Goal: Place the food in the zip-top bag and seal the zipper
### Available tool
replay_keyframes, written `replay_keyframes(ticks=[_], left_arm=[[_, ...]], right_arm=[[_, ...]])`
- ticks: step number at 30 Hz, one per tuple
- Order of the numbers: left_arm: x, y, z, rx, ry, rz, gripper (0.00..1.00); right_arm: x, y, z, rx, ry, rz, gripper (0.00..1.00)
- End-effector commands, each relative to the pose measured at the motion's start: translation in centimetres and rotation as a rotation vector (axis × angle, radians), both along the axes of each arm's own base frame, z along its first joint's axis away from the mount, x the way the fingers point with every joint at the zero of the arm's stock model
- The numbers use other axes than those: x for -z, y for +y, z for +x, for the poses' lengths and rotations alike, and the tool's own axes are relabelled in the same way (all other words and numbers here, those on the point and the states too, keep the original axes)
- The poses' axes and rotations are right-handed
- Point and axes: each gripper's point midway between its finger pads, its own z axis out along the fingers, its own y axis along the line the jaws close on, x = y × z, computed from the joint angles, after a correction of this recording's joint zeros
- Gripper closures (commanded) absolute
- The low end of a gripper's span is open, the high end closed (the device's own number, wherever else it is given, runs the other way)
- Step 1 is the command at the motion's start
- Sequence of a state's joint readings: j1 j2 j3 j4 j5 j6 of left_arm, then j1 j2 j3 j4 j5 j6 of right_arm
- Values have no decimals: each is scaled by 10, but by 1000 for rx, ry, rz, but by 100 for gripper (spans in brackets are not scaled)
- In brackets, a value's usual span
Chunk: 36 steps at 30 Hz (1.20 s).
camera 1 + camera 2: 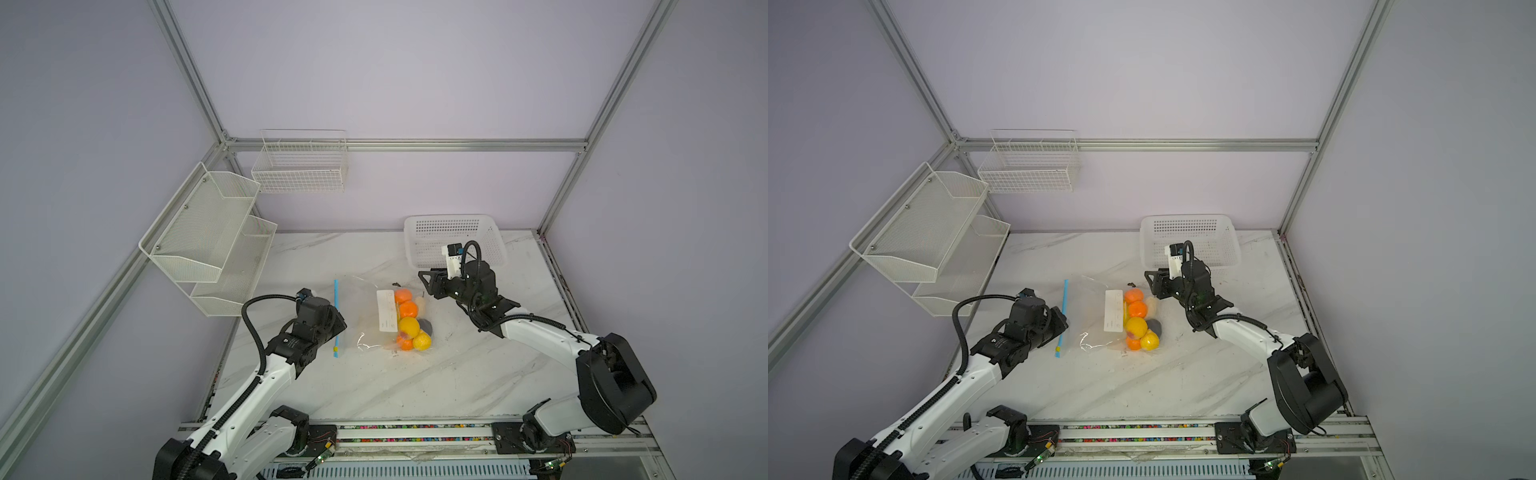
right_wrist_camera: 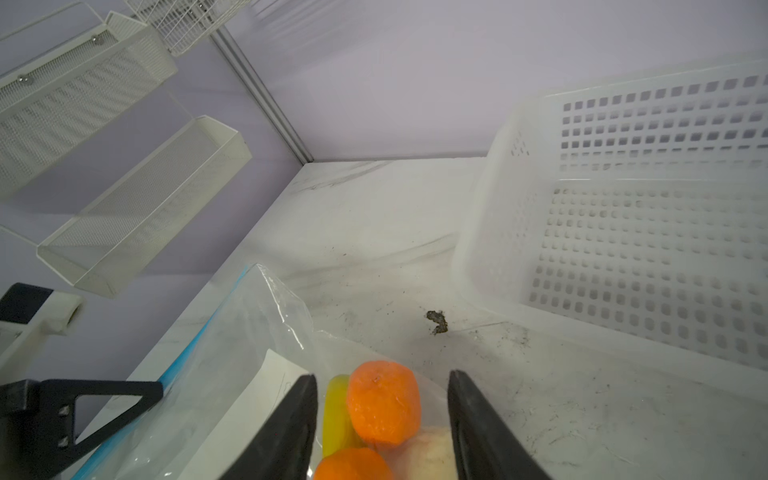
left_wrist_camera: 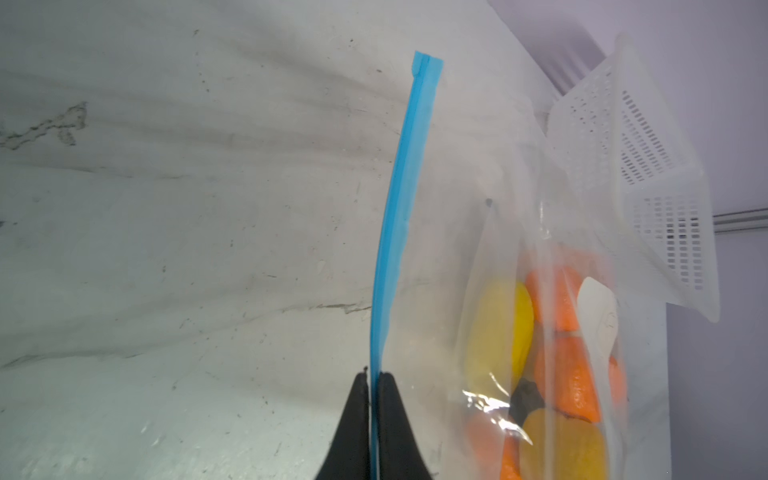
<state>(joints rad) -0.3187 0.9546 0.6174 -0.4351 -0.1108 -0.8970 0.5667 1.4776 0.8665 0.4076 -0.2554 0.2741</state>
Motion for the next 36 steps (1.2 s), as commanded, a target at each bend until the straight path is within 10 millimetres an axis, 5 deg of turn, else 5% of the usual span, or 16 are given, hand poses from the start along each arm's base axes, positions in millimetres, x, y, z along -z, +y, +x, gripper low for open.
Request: replay_keyframes(ticks=[1,9,17,25,36], left_arm=[[18,26,-8,-88,27,64,90],[40,49,-18,-186,78,7,79],[23,55,-14,-187,40,-6,45],[-21,37,0,-53,-54,-24,39],[-33,5,15,88,-59,-126,38]], right_arm=[[3,16,-11,-67,-39,-21,47],[34,41,-35,-154,-17,-120,49],[54,54,-56,-211,-23,-181,49],[70,64,-63,-247,-13,-199,50],[79,78,-63,-263,-18,-220,50]])
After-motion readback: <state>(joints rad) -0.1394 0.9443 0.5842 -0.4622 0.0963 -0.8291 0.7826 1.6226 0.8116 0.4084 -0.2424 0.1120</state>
